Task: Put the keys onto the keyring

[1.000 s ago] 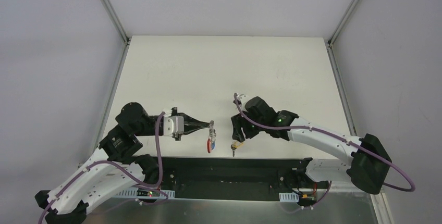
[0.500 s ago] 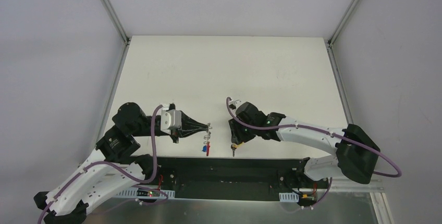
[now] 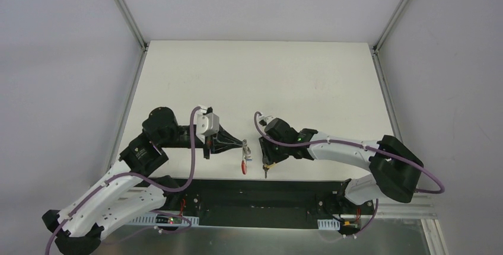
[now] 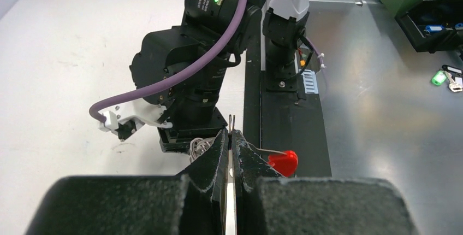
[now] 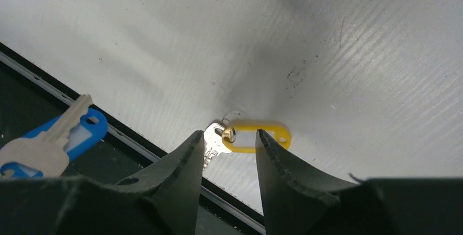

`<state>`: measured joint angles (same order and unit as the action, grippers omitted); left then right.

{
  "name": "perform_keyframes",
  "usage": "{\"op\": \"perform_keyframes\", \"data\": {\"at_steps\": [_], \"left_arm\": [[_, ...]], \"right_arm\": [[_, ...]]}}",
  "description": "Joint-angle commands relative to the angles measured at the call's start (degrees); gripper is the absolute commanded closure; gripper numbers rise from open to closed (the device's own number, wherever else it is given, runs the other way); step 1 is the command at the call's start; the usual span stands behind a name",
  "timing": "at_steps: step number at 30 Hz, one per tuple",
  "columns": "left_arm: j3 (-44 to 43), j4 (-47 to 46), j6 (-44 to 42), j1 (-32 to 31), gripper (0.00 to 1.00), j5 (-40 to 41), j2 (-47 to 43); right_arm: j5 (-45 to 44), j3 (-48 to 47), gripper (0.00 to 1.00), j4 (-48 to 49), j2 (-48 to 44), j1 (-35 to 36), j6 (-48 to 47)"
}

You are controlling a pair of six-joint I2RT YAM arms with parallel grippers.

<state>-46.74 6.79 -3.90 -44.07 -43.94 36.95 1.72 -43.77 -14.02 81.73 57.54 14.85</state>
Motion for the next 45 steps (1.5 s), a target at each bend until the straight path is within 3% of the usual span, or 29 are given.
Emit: {"op": "perform_keyframes", "data": {"at_steps": [1, 11, 22, 45], "left_arm": [[-2.1, -1.8, 2.2, 1.7, 1.0, -3.3, 1.0], [-0.4, -4.3, 3.6, 5.0, 1.0, -3.1, 1.5], [0.2, -4.6, 3.4, 6.4, 1.0, -2.8, 1.4], [0.6, -4.7, 3.3, 7.4, 1.0, -3.8, 0.6]], "right_arm": [[-0.7, 0.6, 0.58, 1.1, 0.9, 0.2, 1.2], [1.5, 0.5, 0.62, 1.5, 3.4, 0.2, 1.7], [1.5, -0.2, 0.72, 0.6, 3.6, 0.5, 1.4], [0.8, -4.0, 0.74, -2.3, 5.0, 2.6, 1.4]]}}
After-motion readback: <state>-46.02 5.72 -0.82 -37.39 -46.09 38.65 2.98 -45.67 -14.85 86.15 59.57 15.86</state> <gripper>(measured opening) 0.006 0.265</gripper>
